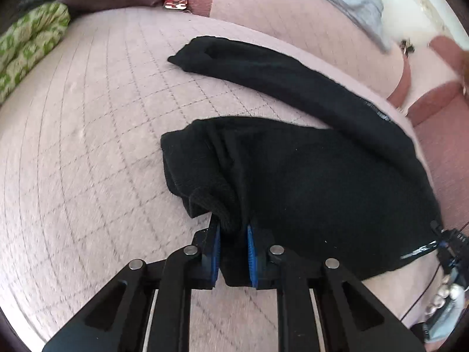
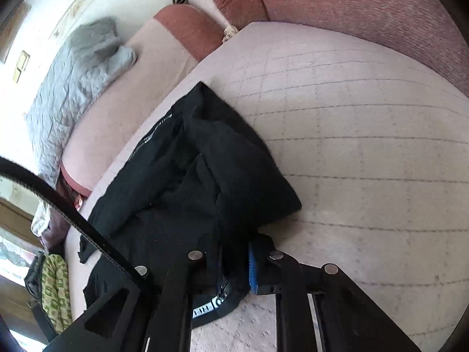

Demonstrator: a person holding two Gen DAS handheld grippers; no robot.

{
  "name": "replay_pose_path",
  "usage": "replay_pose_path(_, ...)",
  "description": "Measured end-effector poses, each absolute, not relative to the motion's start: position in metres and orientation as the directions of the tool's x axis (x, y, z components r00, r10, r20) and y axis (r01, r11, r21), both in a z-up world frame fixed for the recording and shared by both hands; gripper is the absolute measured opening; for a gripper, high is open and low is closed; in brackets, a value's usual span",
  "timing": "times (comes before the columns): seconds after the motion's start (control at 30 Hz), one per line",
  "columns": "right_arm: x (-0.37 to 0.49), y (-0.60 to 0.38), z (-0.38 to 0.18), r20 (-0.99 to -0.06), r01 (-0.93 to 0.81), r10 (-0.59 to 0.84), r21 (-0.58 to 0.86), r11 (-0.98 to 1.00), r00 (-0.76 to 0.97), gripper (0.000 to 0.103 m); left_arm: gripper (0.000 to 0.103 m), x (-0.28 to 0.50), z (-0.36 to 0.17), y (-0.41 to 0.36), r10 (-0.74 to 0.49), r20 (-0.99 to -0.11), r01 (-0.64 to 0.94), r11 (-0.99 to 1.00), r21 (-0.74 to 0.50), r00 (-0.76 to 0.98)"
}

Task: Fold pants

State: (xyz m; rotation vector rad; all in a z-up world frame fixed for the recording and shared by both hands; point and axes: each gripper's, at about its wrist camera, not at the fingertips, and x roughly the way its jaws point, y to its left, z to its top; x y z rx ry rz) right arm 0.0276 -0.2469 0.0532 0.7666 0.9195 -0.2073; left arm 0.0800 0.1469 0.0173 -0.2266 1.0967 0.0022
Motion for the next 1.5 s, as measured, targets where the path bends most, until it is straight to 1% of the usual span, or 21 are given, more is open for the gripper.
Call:
replay_pose_path(0.07,0.02,-0.249,0.062,-0.757,0.457,0.165,0.535,0.711,0.632,0.012,0.015,0.054,0.021,0.152,-0.148,-0.876,-0.11,0.969,-0.221,0.459)
replay_pose_path(0.17,0.006,-0.247,0.079,-0.742,0.437,0.147,0.529,0.728,0.654,0.011,0.015,0.05,0.027,0.155,-0.175,-0.879,-0.118,0.961,-0.251,0.443)
replay_pose_path(0.3,-0.01,-0.244,0.09,-0.757,0.424,0.11,0.472,0.773,0.644,0.011,0.015,0.044,0.008,0.167,-0.248,-0.911,-0.144,0.941,-0.308,0.33)
replay_pose_path(0.37,-0.025,-0.248,0.087,-0.768,0.431,0.118,0.472,0.769,0.63,0.011,0.02,0.031,0.006,0.172,-0.269,-0.922,-0.157,0.934,-0.32,0.279)
replay_pose_path(0.43,-0.043,-0.25,0.076,-0.785,0.448,0.131,0.472,0.759,0.606,0.013,0.021,0.023,-0.005,0.178,-0.297,-0.914,-0.163,0.923,-0.349,0.275)
replay_pose_path(0.5,-0.058,-0.255,0.06,-0.816,0.501,0.132,0.464,0.731,0.563,0.015,0.032,0.021,-0.003,0.188,-0.327,-0.902,-0.17,0.908,-0.382,0.283)
replay_pose_path(0.53,-0.067,-0.261,0.055,-0.802,0.514,0.153,0.502,0.695,0.577,0.014,0.044,0.015,-0.001,0.188,-0.325,-0.897,-0.192,0.9,-0.391,0.3)
replay_pose_path(0.57,-0.074,-0.27,0.051,-0.775,0.523,0.187,0.563,0.64,0.604,0.014,0.047,0.014,0.003,0.195,-0.314,-0.894,-0.211,0.896,-0.39,0.319)
replay_pose_path(0.6,-0.077,-0.277,0.05,-0.765,0.536,0.2,0.588,0.606,0.613,0.015,0.047,0.01,0.004,0.205,-0.293,-0.892,-0.235,0.893,-0.384,0.344)
replay_pose_path(0.63,-0.08,-0.281,0.051,-0.762,0.544,0.192,0.592,0.594,0.619,0.019,0.047,0.013,0.009,0.227,-0.297,-0.889,-0.257,0.882,-0.396,0.35)
replay_pose_path(0.7,-0.082,-0.28,0.063,-0.78,0.565,0.108,0.534,0.629,0.616,0.029,0.047,0.012,0.025,0.241,-0.275,-0.876,-0.295,0.865,-0.405,0.396)
replay_pose_path(0.77,-0.078,-0.279,0.077,-0.784,0.572,0.049,0.493,0.655,0.619,0.03,0.049,0.02,0.036,0.259,-0.246,-0.858,-0.271,0.878,-0.394,0.45)
replay_pose_path(0.87,-0.05,-0.272,0.097,-0.778,0.508,0.056,0.461,0.728,0.625,0.035,0.056,0.041,0.054,0.24,-0.188,-0.872,-0.258,0.909,-0.329,0.451)
replay_pose_path(0.93,-0.021,-0.268,0.108,-0.778,0.43,0.087,0.432,0.792,0.622,0.042,0.058,0.063,0.056,0.233,-0.173,-0.879,-0.224,0.929,-0.296,0.444)
replay_pose_path(0.97,-0.002,-0.263,0.112,-0.783,0.375,0.116,0.416,0.829,0.611,0.046,0.063,0.074,0.056,0.232,-0.169,-0.875,-0.202,0.937,-0.286,0.453)
replay_pose_path(1.0,0.017,-0.259,0.113,-0.79,0.318,0.15,0.402,0.859,0.594,0.055,0.066,0.091,0.055,0.228,-0.159,-0.875,-0.176,0.949,-0.264,0.457)
replay_pose_path(1.03,0.033,-0.255,0.113,-0.794,0.263,0.181,0.393,0.881,0.581,0.058,0.067,0.102,0.052,0.224,-0.146,-0.875,-0.159,0.957,-0.244,0.463)
replay_pose_path(1.13,0.095,-0.241,0.114,-0.825,0.12,0.194,0.3,0.946,0.53,0.063,0.067,0.155,0.039,0.22,-0.132,-0.878,-0.117,0.971,-0.208,0.46)
replay_pose_path(1.3,0.191,-0.229,0.095,-0.875,-0.001,0.181,0.202,0.979,0.449,0.066,0.068,0.238,0.006,0.213,-0.122,-0.887,-0.145,0.968,-0.206,0.445)
replay_pose_path(1.47,0.254,-0.231,0.058,-0.9,-0.031,0.221,0.226,0.974,0.375,0.066,0.068,0.305,-0.024,0.206,-0.142,-0.902,-0.145,0.965,-0.218,0.409)
replay_pose_path(1.5,0.262,-0.229,0.054,-0.903,-0.043,0.233,0.234,0.971,0.361,0.066,0.07,0.316,-0.029,0.205,-0.153,-0.902,-0.128,0.967,-0.221,0.404)
